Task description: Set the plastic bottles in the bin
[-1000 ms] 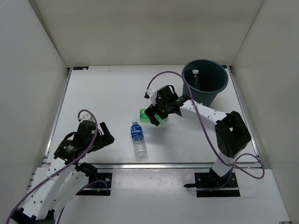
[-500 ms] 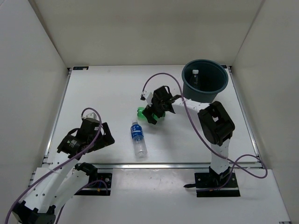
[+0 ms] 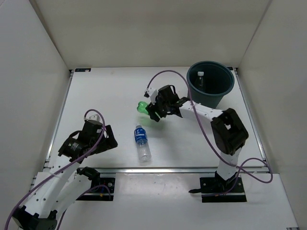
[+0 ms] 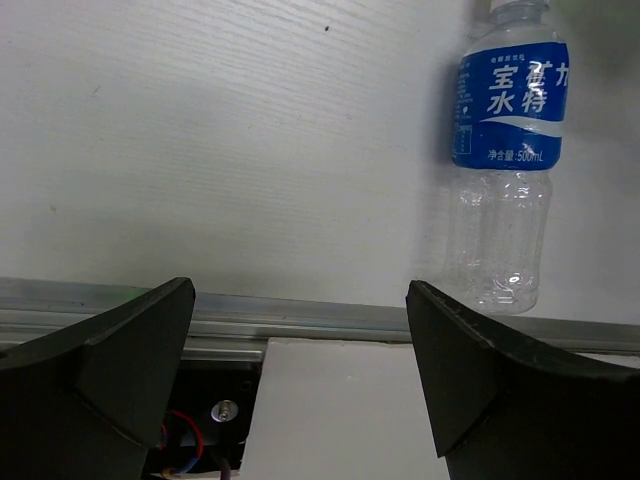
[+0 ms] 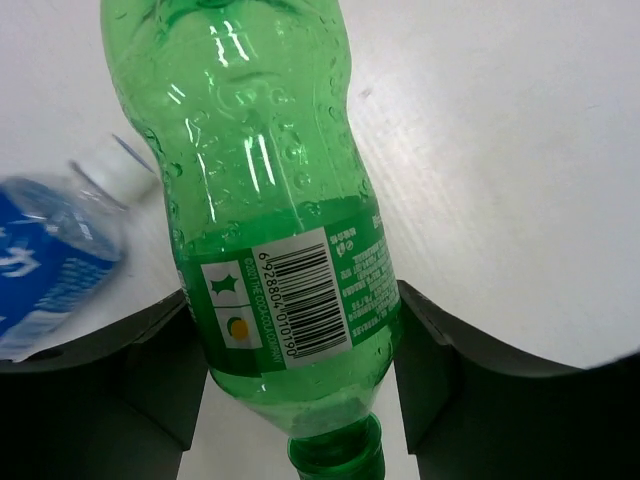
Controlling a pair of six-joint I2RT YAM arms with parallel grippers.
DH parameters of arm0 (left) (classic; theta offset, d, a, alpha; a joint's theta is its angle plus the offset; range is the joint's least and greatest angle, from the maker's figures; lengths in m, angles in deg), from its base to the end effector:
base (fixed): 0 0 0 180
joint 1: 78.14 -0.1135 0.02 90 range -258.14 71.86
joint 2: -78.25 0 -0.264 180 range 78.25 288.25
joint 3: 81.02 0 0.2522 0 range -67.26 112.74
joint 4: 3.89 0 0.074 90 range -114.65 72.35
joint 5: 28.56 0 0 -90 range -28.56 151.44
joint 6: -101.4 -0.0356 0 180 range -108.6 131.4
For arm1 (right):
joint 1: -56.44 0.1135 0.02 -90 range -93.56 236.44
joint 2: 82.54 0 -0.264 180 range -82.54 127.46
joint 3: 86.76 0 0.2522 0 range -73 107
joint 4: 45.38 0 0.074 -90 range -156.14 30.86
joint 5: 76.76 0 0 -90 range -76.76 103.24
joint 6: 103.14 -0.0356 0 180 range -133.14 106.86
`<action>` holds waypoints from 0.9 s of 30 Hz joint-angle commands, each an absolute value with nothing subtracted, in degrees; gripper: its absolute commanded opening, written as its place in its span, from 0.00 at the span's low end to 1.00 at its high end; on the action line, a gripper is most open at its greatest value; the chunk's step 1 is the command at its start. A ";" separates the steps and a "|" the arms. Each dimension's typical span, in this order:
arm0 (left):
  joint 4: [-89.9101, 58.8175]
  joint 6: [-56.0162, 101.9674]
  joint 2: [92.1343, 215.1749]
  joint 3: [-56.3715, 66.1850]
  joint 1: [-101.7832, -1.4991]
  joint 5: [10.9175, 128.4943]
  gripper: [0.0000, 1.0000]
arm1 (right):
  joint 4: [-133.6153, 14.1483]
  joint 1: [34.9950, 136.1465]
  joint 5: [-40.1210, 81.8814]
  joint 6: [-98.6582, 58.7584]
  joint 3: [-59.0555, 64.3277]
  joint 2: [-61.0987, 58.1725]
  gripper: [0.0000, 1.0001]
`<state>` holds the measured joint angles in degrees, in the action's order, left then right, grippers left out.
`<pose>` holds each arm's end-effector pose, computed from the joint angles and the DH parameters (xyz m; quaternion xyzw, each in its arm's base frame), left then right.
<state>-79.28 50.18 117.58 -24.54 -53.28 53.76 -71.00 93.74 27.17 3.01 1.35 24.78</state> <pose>0.1057 -0.0437 0.2623 -0.1345 0.9504 -0.0892 0.2659 0.3239 0.2575 0.2060 -0.4538 0.7976 0.1800 0.3542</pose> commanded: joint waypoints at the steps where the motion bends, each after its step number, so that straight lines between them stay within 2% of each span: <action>1: -76.63 48.84 117.54 -23.84 -52.92 55.02 0.98 | -70.12 91.96 24.15 -1.44 5.73 12.93 0.38; 6: -72.06 48.66 119.47 -24.72 -51.69 56.09 0.98 | -73.64 84.84 22.12 -6.80 10.23 3.77 0.38; 8: -70.83 48.31 120.78 -24.63 -50.90 55.73 0.99 | -74.08 78.27 24.83 -7.77 10.33 0.53 0.38; 12: -68.98 48.22 122.45 -24.46 -50.90 55.82 0.99 | -74.08 68.51 26.60 -9.27 9.62 -1.33 0.37; 18: -66.87 48.92 125.88 -24.28 -48.53 53.98 0.99 | -74.17 60.41 22.48 -12.15 7.34 -0.89 0.40; 19: -66.26 49.19 127.10 -23.85 -47.74 53.80 0.99 | -74.34 59.18 21.95 -13.13 7.42 -1.07 0.44; 20: -65.99 49.28 128.07 -23.67 -47.38 54.06 0.98 | -74.87 58.47 22.46 -12.87 6.99 -1.24 0.57; 21: -65.29 49.71 128.60 -23.41 -46.94 54.24 0.99 | -74.96 58.12 22.47 -14.61 6.98 -1.25 0.78; 23: -63.36 50.06 130.18 -23.58 -46.77 54.94 0.98 | -74.17 58.11 22.38 -14.37 5.85 -2.82 0.99; 27: -59.40 50.42 134.13 -22.80 -43.52 55.03 0.98 | -76.70 59.34 18.97 -13.58 8.38 -4.41 0.99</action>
